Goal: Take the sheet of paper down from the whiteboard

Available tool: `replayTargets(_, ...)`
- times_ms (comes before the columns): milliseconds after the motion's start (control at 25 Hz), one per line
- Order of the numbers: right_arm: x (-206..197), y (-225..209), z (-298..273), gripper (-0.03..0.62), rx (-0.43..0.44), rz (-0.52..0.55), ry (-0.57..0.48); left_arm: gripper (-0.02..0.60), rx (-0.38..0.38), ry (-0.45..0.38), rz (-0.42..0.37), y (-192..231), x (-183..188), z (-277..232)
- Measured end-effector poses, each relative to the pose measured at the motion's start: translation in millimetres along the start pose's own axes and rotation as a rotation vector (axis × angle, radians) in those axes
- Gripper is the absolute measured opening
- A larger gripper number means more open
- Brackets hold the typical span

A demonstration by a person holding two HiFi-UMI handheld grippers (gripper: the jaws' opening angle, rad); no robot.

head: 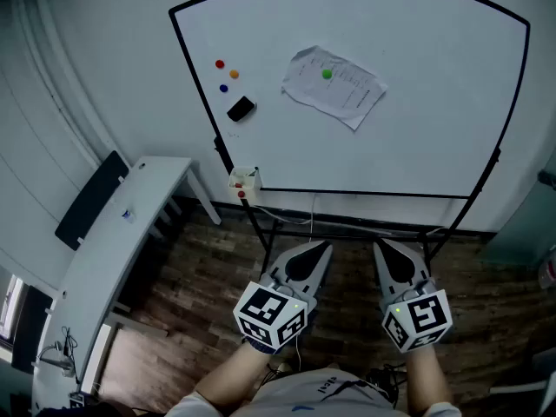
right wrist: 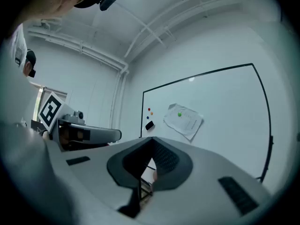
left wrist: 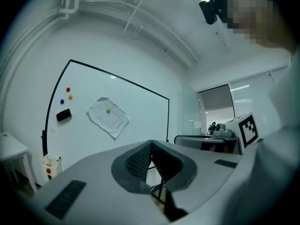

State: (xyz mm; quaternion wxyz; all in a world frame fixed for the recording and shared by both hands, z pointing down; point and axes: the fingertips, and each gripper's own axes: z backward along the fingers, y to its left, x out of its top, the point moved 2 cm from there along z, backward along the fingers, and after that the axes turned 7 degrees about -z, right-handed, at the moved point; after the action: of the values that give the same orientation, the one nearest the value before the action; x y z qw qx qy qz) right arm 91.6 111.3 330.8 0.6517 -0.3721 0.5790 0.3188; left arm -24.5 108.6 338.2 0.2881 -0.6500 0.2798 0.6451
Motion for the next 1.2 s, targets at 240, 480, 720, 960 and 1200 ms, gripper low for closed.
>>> replayTargets(240, 4.4, -5.9, 4.8, 0.012, 0.016, -0.014, -0.004, 0.011, 0.008, -0.003, -0.001, -7.9, 1.7, -5.1)
replayTargets(480, 0.9, -3.5, 1.6, 0.012, 0.083, -0.071, -0.003, 0.011, 0.012, -0.001, -0.019, -9.9, 3.5, -11.3)
replayTargets(720, 12.1, -17.9, -9.7, 0.012, 0.060, -0.057, -0.041, 0.011, 0.009, -0.005, -0.036, 3.6, 8.0, -33.1)
replayTargets(960, 12.7, -43.5, -46.2, 0.012, 0.017, -0.046, -0.064, 0.012, 0.015, -0.020, -0.067, 40.4, 10.0, -69.3)
replayTargets(1200, 20.4, -75.3, -108.2, 0.012, -0.015, -0.008, -0.079, 0.012, 0.017, -0.053, -0.089, 101.0, 18.4, -122.3)
